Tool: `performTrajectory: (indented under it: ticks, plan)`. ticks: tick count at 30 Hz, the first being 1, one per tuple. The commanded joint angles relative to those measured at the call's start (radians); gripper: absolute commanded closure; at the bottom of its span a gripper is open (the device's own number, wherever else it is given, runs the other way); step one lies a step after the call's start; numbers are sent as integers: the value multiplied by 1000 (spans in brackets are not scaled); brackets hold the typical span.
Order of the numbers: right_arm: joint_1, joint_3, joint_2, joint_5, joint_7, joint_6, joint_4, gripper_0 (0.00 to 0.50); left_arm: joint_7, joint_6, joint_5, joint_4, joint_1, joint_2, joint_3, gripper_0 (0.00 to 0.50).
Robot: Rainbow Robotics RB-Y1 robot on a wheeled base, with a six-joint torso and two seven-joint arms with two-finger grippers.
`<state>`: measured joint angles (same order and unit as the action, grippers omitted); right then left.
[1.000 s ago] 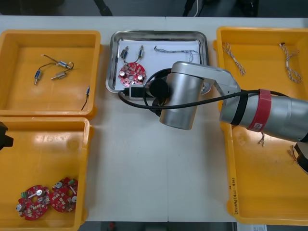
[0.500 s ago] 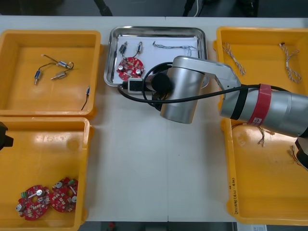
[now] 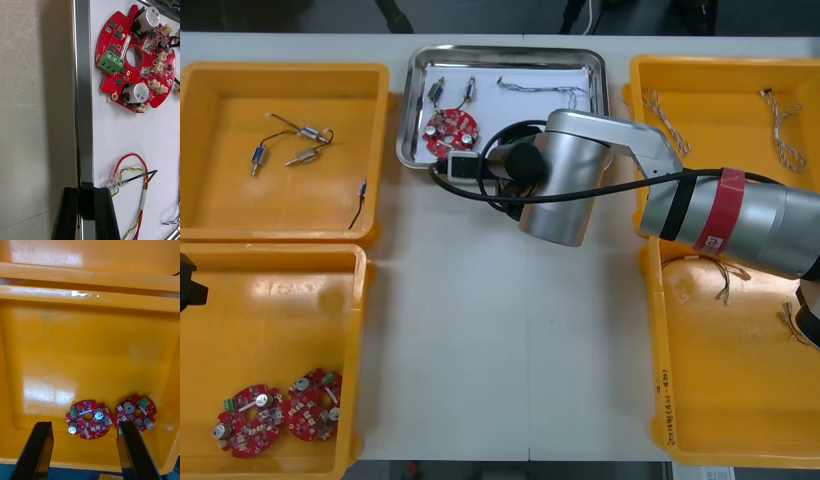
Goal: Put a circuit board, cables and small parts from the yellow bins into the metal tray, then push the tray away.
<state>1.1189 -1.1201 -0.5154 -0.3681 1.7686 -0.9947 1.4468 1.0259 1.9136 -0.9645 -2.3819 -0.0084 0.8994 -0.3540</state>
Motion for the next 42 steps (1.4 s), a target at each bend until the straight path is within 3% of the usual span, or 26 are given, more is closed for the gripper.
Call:
performTrajectory:
  ticks: [1, 9, 28, 29, 32, 34, 35, 42]
  plan:
    - [55, -21, -14, 11, 8, 22, -6, 500, 117, 6, 4, -28, 22, 38, -29, 0]
    - [50, -83, -14, 64, -5, 48, -6, 500, 117, 6, 4, -28, 22, 38, -29, 0]
    - [50, -83, -15, 75, -9, 41, -6, 500, 117, 6, 4, -28, 22, 38, -29, 0]
    - [50, -83, -15, 75, -9, 41, -6, 466, 117, 6, 4, -28, 22, 38, -29, 0]
    - [50, -83, -15, 74, -12, 41, -6, 192, 117, 6, 4, -28, 22, 38, -29, 0]
    - [50, -83, -15, 75, -14, 41, -6, 104, 117, 6, 4, -28, 22, 38, -29, 0]
    - [50, -83, -15, 75, -15, 39, -6, 0, 117, 6, 4, -28, 22, 38, -29, 0]
    - [52, -38, -17, 74, -1, -35, 53, 0, 117, 6, 4, -28, 22, 38, -29, 0]
